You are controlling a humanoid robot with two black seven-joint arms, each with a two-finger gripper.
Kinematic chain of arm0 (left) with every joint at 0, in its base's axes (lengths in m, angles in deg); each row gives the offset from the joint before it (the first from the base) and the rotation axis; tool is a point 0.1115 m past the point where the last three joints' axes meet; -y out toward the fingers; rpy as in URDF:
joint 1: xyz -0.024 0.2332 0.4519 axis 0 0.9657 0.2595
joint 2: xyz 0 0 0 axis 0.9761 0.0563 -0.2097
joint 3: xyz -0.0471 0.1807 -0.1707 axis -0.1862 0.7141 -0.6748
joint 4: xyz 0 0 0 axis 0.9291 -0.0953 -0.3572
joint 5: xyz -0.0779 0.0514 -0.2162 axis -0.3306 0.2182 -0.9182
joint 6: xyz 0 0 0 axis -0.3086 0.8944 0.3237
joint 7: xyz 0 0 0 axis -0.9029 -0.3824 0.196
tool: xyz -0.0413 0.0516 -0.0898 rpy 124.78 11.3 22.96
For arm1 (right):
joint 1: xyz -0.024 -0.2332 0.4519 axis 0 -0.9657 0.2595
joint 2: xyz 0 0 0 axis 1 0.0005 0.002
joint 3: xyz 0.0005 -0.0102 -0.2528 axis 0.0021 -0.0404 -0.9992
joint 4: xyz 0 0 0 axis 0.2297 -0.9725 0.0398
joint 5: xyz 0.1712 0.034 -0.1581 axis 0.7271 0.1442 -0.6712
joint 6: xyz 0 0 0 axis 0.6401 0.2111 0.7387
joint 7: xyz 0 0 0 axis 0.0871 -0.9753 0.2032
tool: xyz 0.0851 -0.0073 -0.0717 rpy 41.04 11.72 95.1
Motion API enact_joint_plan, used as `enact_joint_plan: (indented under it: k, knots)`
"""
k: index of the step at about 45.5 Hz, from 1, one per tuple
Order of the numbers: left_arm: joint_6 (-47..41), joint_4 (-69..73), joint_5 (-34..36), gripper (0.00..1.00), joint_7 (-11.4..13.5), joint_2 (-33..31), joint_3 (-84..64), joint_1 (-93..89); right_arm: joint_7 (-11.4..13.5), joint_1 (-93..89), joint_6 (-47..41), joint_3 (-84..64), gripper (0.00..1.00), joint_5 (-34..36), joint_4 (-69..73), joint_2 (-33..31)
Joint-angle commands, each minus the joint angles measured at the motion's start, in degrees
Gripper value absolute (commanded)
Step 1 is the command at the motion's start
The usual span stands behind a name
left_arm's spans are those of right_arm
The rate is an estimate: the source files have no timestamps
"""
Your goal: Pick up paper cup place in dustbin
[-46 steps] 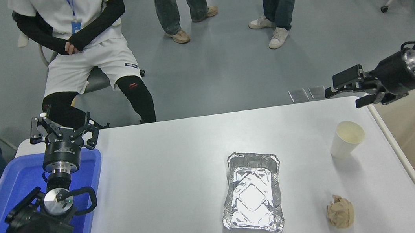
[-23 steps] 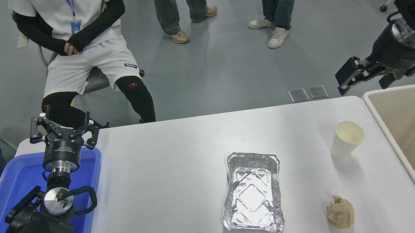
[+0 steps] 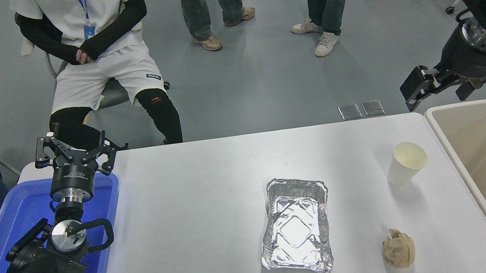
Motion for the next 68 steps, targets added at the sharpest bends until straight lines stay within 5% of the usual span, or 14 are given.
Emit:
enact_joint_plan:
  k: [1, 26, 52, 68]
  knots:
    - [0.0, 0.0, 0.0, 0.99, 0.0, 0.0, 0.0, 0.0, 0.1, -1.4, 0.0, 1.0, 1.0, 0.1, -0.6, -0.7]
    - [0.0, 0.0, 0.0, 0.99, 0.0, 0.0, 0.0, 0.0, 0.2, -17.6, 18.6, 6.4, 1.0, -0.1, -5.9, -2.2]
    - [0.0, 0.0, 0.0, 0.99, 0.0, 0.0, 0.0, 0.0, 0.7, -35.1, 25.1, 11.5, 1.0, -1.1, -18.0, -3.2]
    - [0.0, 0.0, 0.0, 0.99, 0.0, 0.0, 0.0, 0.0, 3.6, -40.3, 33.0, 11.6, 1.0, -0.2, -20.1, -3.2]
